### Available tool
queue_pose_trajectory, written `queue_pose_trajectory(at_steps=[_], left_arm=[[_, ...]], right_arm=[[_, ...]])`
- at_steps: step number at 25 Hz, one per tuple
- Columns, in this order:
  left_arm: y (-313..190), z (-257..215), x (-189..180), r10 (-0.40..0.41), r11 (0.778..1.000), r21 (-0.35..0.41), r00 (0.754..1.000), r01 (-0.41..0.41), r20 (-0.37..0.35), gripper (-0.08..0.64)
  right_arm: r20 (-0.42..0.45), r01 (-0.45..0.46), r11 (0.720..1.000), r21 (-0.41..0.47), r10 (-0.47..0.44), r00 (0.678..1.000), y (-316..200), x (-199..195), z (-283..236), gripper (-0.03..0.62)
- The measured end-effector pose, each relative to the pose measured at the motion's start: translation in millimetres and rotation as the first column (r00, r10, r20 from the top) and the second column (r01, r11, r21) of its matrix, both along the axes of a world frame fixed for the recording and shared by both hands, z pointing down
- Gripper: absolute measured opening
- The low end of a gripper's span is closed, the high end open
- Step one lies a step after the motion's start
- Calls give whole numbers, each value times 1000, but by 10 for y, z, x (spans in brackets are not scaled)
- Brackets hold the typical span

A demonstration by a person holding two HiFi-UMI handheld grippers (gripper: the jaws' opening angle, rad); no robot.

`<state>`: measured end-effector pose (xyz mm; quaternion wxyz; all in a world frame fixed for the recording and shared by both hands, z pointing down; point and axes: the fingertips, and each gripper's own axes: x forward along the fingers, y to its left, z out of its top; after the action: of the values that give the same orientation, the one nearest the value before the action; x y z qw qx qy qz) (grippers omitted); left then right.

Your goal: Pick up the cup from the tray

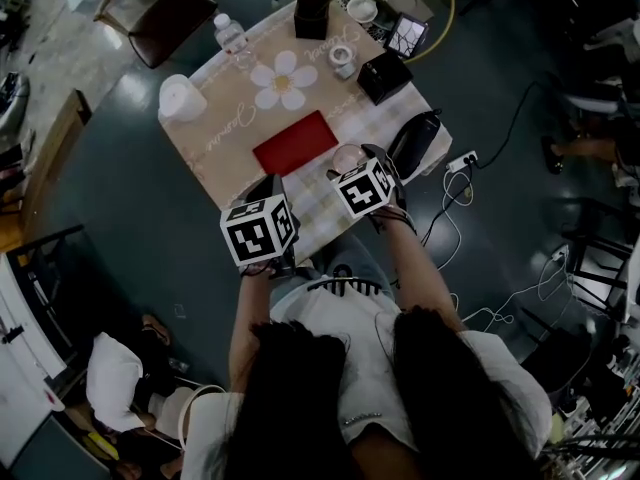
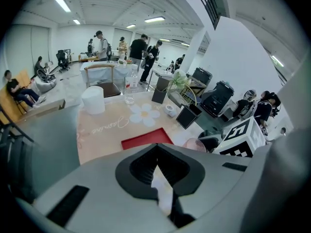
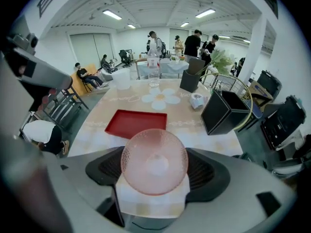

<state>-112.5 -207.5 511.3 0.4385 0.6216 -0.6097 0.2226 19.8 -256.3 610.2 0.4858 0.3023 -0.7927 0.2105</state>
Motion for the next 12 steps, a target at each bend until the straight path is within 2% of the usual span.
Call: queue_pose_trajectory(at_steps=[8, 12], left_arm=[[42, 23, -4, 7, 1000, -19, 1000, -7, 9, 6], [74, 65, -30, 3, 1000, -30, 1000, -3, 12, 6]], right_arm=[[-37, -20, 999, -41, 19, 999, 149, 240, 202, 394], [-27, -19, 999, -40, 18, 999, 149, 236, 211, 394]])
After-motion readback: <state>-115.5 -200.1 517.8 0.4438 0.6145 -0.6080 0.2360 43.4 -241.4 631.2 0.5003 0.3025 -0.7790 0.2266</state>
